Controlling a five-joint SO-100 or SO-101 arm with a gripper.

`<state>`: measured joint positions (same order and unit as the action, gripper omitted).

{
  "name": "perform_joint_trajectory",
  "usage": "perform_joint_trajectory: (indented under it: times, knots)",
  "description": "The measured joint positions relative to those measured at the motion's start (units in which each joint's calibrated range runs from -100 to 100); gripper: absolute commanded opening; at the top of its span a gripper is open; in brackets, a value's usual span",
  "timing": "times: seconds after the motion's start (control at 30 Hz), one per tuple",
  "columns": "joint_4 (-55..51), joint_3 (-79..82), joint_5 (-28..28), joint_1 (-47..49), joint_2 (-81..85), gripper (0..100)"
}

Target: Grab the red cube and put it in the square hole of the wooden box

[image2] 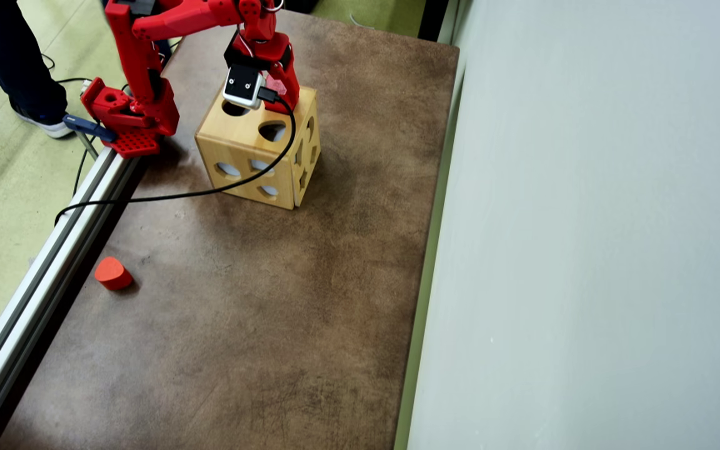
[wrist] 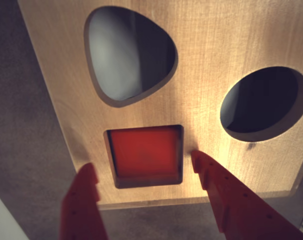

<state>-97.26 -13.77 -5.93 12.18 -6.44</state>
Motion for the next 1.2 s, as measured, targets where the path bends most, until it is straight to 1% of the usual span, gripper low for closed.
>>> perform_joint_trajectory:
  times: [0.33,0.43,0.53,0.67,0.93,1.03,1.2]
  knots:
    - [-0.1,-0.1,0.0,0.9,-0.3,34]
    - [-0.1,0.2,0.0,2.1,3.6,34]
    - [-0.1,0.2,0.0,2.9,15.1,34]
    - [-0.1,1.9,0.0,3.5,34.5,34]
    - [-0.1,21.4,0.1,3.5,69.6,34]
    - [-0.1,23.9,1.5,3.5,78.9,34]
    - [-0.1,26.5,3.7,3.4,88.7,34]
